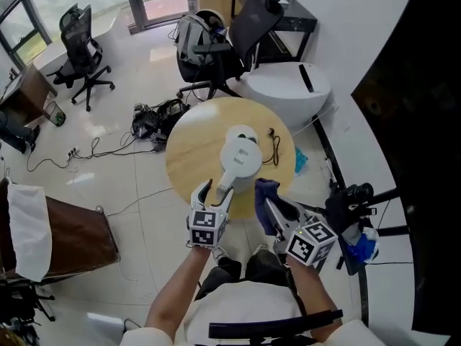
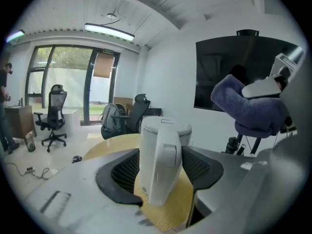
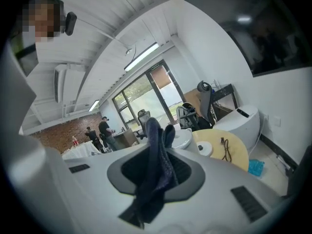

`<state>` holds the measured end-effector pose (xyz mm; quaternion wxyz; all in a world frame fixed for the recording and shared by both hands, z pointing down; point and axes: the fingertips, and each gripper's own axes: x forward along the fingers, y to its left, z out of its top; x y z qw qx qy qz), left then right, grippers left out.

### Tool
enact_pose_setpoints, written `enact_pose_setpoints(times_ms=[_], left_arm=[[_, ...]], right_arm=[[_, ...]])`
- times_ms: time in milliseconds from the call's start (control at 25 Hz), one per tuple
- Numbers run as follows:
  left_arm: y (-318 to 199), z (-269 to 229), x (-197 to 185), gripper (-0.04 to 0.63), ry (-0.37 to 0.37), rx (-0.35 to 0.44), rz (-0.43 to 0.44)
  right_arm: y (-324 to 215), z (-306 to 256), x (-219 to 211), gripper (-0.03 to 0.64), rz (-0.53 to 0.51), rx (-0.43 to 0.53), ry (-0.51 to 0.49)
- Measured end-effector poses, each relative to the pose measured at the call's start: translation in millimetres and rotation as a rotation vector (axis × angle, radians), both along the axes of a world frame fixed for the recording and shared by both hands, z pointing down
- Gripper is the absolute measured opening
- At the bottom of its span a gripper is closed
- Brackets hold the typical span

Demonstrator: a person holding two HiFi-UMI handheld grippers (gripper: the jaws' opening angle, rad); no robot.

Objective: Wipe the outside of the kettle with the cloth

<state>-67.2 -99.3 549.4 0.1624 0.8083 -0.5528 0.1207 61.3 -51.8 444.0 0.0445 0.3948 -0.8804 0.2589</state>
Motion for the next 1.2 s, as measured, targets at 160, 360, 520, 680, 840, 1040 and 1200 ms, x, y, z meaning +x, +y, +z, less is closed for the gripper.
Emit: enact_pose_setpoints(times_ms=[160, 360, 520, 680, 840, 1040, 1200], left_arm=[[-7.7, -0.5, 15.3, 0.250, 0.035, 0.007, 0.074], [-13.7, 2.7, 22.8, 0.202, 0.021, 0.025, 0.121], [-13.0, 1.6, 27.9, 0.161, 0.027, 0.042, 0.136], [-12.9, 0.7, 26.6, 0.163, 0.018, 0.047, 0.138], [-13.4, 0.9, 26.6, 0.163, 0.003, 0.049, 0.142], [-12.0, 0.7, 26.7, 0.163, -0.016, 0.050, 0.153], [-12.8, 1.0, 26.8, 0.163, -0.021, 0.049, 0.145]], right_arm=[[-30.5, 3.9, -8.3, 0.081, -0.054, 0.037, 0.115], [-74.9, 15.1, -19.6, 0.081, -0.158, 0.093, 0.285], [-100.2, 20.2, -28.7, 0.081, -0.230, 0.101, 0.342], [-102.9, 39.8, -45.6, 0.081, -0.347, 0.112, 0.463], [-96.6, 49.2, -74.2, 0.081, -0.507, 0.130, 0.572], [-94.2, 51.5, -114.1, 0.081, -0.669, 0.174, 0.697], [-118.4, 52.0, -132.9, 0.083, -0.648, 0.212, 0.730]])
